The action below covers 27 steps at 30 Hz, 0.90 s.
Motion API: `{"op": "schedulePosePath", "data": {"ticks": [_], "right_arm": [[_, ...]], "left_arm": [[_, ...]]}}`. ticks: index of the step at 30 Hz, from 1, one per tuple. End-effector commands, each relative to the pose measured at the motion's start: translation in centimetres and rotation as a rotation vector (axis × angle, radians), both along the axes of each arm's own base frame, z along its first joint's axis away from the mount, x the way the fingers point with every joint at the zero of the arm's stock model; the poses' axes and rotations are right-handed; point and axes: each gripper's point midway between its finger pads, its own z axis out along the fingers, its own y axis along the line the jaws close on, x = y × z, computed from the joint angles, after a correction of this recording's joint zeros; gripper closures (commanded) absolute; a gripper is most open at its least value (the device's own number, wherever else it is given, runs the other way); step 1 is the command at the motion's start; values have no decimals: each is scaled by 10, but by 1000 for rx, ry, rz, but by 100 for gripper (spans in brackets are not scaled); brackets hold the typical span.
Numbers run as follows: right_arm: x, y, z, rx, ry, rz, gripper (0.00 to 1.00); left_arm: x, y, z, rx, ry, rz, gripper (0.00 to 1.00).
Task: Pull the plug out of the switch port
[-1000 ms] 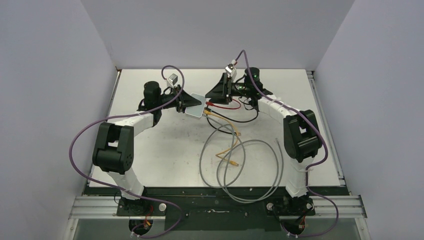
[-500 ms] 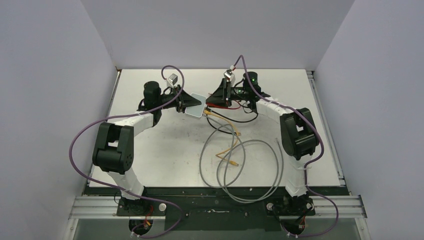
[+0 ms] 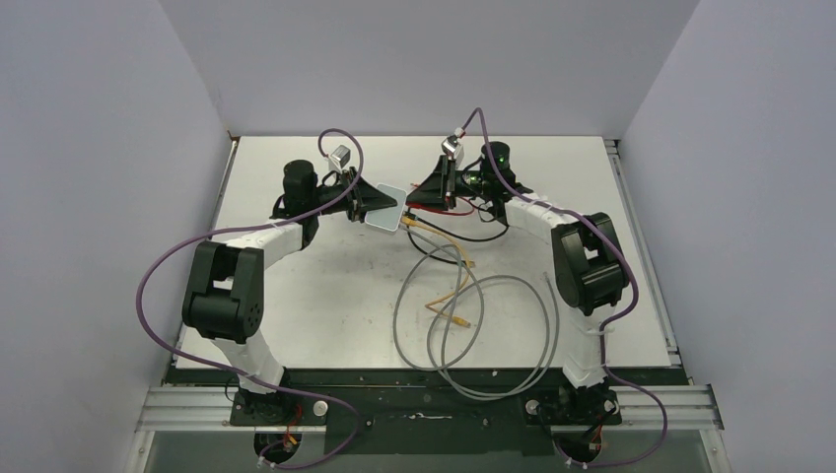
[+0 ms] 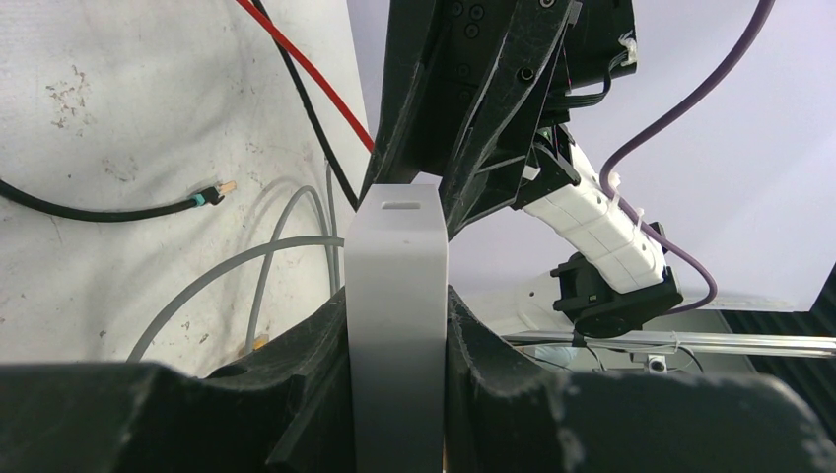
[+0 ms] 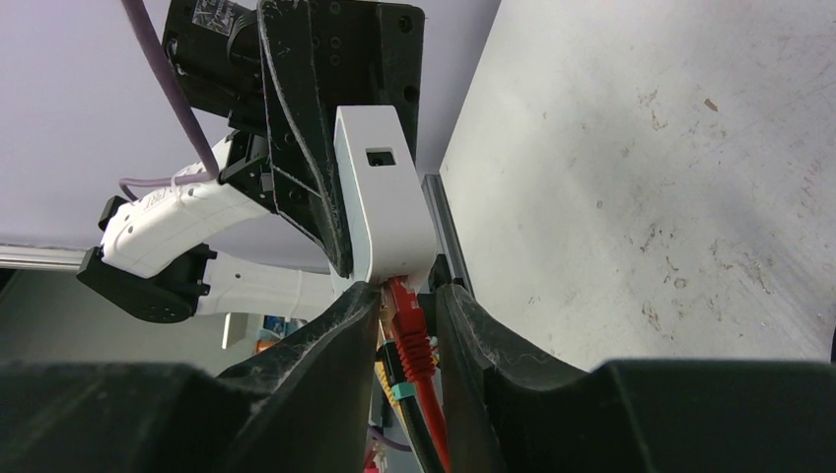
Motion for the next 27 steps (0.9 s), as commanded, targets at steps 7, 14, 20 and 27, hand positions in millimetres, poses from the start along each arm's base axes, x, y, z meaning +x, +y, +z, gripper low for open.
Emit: {"op": "schedulePosePath", "data": {"ticks": [7, 14, 20, 27], "right_arm": [[-6, 5, 11, 47, -55, 32, 75], [-7, 5, 9, 46, -47, 36, 76], [-9, 7, 11, 49, -51, 46, 76], [-10, 7, 13, 51, -55, 52, 88]], "left_arm": [[4, 1, 29, -30, -112, -8, 100], [4, 1, 31, -31, -115, -11, 100], [4, 1, 31, -30, -116, -9, 100], [5, 2, 31, -29, -117, -5, 100]]}}
